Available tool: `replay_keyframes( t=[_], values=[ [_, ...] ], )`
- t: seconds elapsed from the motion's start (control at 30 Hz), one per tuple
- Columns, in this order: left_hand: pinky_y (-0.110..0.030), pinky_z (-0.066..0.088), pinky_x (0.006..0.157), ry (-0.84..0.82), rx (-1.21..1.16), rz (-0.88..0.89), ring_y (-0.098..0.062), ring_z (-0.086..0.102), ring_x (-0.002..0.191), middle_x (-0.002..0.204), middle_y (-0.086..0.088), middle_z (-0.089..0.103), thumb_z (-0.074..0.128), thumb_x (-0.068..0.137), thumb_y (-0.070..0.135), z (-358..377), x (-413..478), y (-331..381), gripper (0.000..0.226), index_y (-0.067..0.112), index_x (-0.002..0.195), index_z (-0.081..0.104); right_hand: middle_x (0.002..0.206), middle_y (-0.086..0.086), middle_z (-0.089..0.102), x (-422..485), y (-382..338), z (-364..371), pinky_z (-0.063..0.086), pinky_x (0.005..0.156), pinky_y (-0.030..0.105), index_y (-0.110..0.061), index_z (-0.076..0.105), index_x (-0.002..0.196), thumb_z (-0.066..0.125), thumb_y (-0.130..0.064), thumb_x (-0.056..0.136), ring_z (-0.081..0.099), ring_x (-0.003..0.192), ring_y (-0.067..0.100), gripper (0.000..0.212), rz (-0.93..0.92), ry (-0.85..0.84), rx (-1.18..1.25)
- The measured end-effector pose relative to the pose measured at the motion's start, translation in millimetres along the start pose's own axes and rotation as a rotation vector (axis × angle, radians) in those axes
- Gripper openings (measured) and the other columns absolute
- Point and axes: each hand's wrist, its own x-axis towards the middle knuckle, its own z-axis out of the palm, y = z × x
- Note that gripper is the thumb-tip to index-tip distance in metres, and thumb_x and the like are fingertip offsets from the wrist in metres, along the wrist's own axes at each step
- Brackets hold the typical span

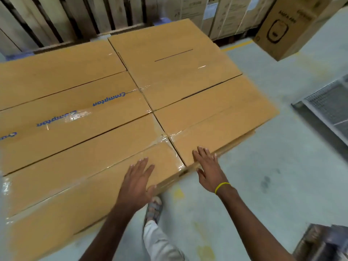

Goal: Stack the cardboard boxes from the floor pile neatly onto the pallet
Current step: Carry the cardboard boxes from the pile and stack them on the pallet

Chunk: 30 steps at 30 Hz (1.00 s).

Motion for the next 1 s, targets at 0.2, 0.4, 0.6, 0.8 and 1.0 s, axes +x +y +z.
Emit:
replay_keyframes(
  t=[0.2, 0.4, 0.6, 0.8, 1.0],
  values=[
    [-0.041, 0.021, 0.125, 0.132, -0.060, -0.254, -0.025, 0.035, 0.152, 0.167, -0.006, 0.034, 0.069, 0.097, 0.039, -21.4, -63.0, 54.7, 0.068, 0.018, 0.157, 0.044, 0.169, 0.003, 0.008, -37.5, 17.2, -13.2, 0.002, 0.125, 0.051, -0.015, 0.023, 0.159, 0.042, 0.007, 0.082, 0.001, 0.156, 0.025, 0.083, -0.005, -0.087, 0.125],
    [-0.045, 0.037, 0.118, 0.159, -0.120, -0.359, -0.030, 0.047, 0.143, 0.157, -0.010, 0.049, 0.075, 0.093, 0.037, -11.6, -115.7, 117.7, 0.070, 0.014, 0.153, 0.047, 0.169, 0.007, 0.009, -90.1, 49.1, -36.1, 0.005, 0.125, 0.047, -0.013, 0.022, 0.160, 0.054, -0.007, 0.094, 0.005, 0.156, 0.025, 0.073, 0.035, -0.177, 0.149],
    [-0.046, 0.038, 0.118, 0.181, -0.164, -0.342, -0.027, 0.045, 0.144, 0.158, -0.007, 0.048, 0.075, 0.093, 0.037, -8.3, -69.8, 187.7, 0.070, 0.018, 0.153, 0.046, 0.167, 0.004, 0.018, -115.0, 114.5, -73.4, 0.017, 0.124, 0.044, -0.015, 0.029, 0.158, 0.062, -0.017, 0.097, 0.011, 0.155, 0.024, 0.069, 0.153, -0.098, 0.311],
    [-0.052, 0.035, 0.120, 0.207, -0.001, -0.444, -0.035, 0.036, 0.149, 0.165, -0.013, 0.035, 0.088, 0.078, 0.044, 15.4, 23.1, 224.4, 0.097, 0.015, 0.157, 0.039, 0.125, 0.008, 0.069, -90.1, 251.8, -96.8, 0.046, 0.108, 0.037, -0.011, 0.062, 0.132, 0.070, -0.009, 0.089, 0.060, 0.125, 0.027, 0.044, 0.418, 0.168, 0.556],
    [-0.063, 0.046, 0.103, 0.254, 0.172, -0.557, -0.048, 0.044, 0.130, 0.151, -0.027, 0.041, 0.104, 0.050, 0.039, 71.6, 96.8, 201.7, 0.120, 0.008, 0.149, 0.044, 0.134, 0.017, 0.062, 38.9, 401.4, -118.6, 0.046, 0.106, 0.037, -0.003, 0.052, 0.141, 0.084, -0.009, 0.078, 0.060, 0.123, 0.030, 0.071, 0.438, 0.163, 0.489]
  ],
)
